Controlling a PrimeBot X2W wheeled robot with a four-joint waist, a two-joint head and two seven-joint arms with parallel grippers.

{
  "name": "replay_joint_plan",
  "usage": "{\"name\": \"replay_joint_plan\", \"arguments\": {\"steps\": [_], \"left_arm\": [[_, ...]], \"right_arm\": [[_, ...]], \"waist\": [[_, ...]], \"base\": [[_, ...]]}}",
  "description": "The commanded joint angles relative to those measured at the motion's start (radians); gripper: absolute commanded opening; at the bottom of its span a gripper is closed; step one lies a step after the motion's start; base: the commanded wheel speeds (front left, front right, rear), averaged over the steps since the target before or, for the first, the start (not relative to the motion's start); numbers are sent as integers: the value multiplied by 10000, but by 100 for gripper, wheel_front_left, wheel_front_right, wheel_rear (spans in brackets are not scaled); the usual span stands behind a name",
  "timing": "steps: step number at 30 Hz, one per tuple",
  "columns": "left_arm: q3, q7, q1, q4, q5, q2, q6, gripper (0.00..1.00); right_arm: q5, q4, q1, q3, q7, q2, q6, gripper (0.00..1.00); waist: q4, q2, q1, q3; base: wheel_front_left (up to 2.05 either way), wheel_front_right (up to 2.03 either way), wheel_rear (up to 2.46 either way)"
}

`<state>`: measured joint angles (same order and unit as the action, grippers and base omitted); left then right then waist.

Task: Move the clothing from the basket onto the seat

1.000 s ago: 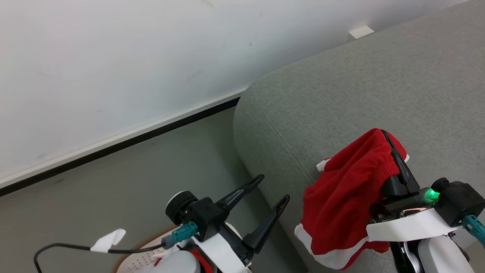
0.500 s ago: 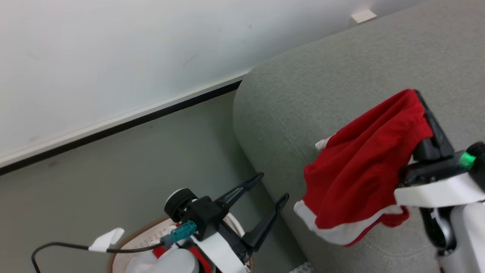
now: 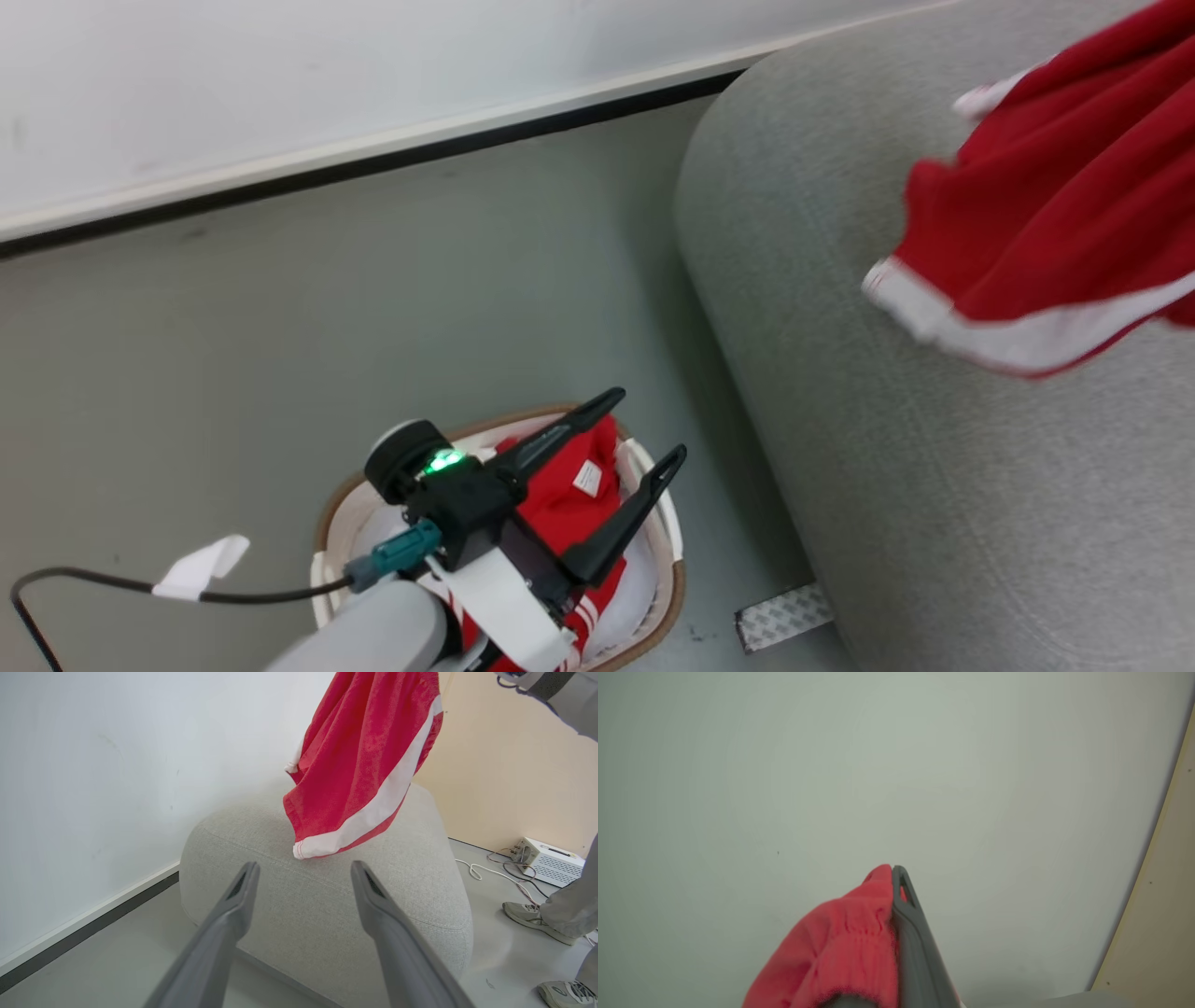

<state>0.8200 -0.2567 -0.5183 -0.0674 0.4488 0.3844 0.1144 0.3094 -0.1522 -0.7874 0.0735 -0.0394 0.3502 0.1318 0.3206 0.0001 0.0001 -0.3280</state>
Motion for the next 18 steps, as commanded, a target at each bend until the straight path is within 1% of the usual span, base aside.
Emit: {"name": "replay_joint_plan", "arguments": {"steps": [1,8,15,18], "left_arm": [[-35,-25,-135,71,0,140,28,100],[-130,-51,-358,334,181,536,76,100],[-338,-77,-565,532,267,938,110,100],[-376,-87,-640,597,286,1020,125,100]], "right_arm": [[-63,-104,-394,262,125,189,-22,0],[-685,-1109,-1638,1239,766,772,-22,0],[-1820,-2933,-1419,1539,1309,696,-22,0],[-2314,-3793,-1185,1825,1595,649,-22,0]], "waist": [[-609,-1,-1,-626],[-1263,-1,-1,-1480],[-1699,-1,-1,-2315],[-1878,-1,-1,-2550]], "base": [[0,0,0],[0,0,0],[0,0,0],[0,0,0]]}}
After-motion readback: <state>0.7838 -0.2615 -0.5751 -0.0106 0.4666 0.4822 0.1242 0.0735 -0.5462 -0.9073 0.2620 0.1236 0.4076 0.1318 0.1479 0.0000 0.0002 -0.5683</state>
